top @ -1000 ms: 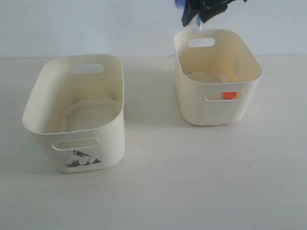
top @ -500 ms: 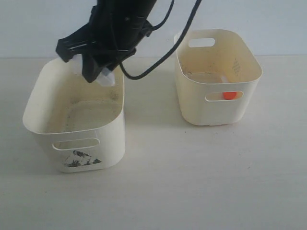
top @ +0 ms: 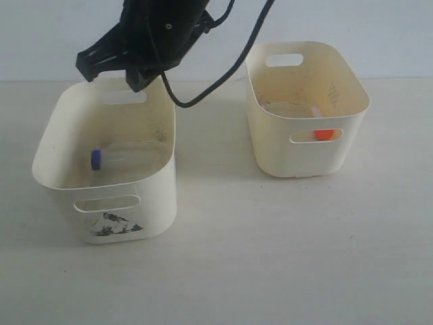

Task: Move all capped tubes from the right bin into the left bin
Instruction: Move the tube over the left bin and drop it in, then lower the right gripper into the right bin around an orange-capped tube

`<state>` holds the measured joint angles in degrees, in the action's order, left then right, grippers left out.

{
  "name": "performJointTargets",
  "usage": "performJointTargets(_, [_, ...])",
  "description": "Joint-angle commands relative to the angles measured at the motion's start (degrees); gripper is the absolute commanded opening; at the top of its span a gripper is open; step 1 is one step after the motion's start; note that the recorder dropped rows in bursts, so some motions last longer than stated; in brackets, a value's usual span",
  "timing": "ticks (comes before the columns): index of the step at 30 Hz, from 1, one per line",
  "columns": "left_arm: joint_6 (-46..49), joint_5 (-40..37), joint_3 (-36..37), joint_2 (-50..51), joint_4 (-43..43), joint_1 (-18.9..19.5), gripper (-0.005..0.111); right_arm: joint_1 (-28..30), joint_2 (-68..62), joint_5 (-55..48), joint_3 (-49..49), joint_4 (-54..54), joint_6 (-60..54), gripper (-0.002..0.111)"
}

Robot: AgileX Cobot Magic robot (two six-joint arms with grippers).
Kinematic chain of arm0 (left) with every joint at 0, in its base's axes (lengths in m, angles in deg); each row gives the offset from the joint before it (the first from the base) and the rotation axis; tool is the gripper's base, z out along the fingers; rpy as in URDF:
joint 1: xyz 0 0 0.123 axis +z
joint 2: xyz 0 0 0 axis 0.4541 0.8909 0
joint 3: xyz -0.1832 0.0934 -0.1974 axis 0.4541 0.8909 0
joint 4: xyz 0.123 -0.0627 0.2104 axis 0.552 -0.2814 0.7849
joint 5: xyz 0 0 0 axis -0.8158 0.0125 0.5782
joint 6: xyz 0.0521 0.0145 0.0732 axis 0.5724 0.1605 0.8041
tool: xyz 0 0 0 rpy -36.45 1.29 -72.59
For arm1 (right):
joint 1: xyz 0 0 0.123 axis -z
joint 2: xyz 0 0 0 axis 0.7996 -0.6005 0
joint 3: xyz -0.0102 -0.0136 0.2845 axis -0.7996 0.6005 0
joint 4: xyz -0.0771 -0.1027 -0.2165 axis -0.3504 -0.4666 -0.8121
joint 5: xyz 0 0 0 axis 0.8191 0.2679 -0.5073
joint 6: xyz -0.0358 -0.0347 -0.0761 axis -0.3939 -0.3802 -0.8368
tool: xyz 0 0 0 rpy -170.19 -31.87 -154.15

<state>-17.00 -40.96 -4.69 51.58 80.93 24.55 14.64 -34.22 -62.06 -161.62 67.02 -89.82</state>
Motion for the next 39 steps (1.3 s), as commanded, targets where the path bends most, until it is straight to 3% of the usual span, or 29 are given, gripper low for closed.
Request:
performJointTargets(1, [-0.8, 0.4, -0.2, 0.0, -0.2, -0.1, 0.004, 1.9, 3.2, -3.4, -0.4, -10.8, 6.1, 0.0])
performJointTargets(9, [-0.8, 0.4, -0.2, 0.0, -0.2, -0.1, 0.004, 14.7, 4.3, -4.4, -0.3, -12.7, 16.3, 0.0])
performJointTargets(16, [-0.8, 0.4, -0.2, 0.0, -0.2, -0.1, 0.004, 22.8, -1.0, -4.3, -3.7, -12.2, 16.7, 0.0])
performJointTargets(25, [-0.8, 0.4, -0.2, 0.0, -0.2, -0.1, 0.004, 27.6, -10.7, -10.3, -9.9, -6.6, 18.6, 0.0])
performJointTargets(39, [-0.8, 0.4, -0.2, 0.0, -0.2, -0.1, 0.004, 28.2, -18.3, -10.5, -9.9, -6.6, 18.6, 0.0])
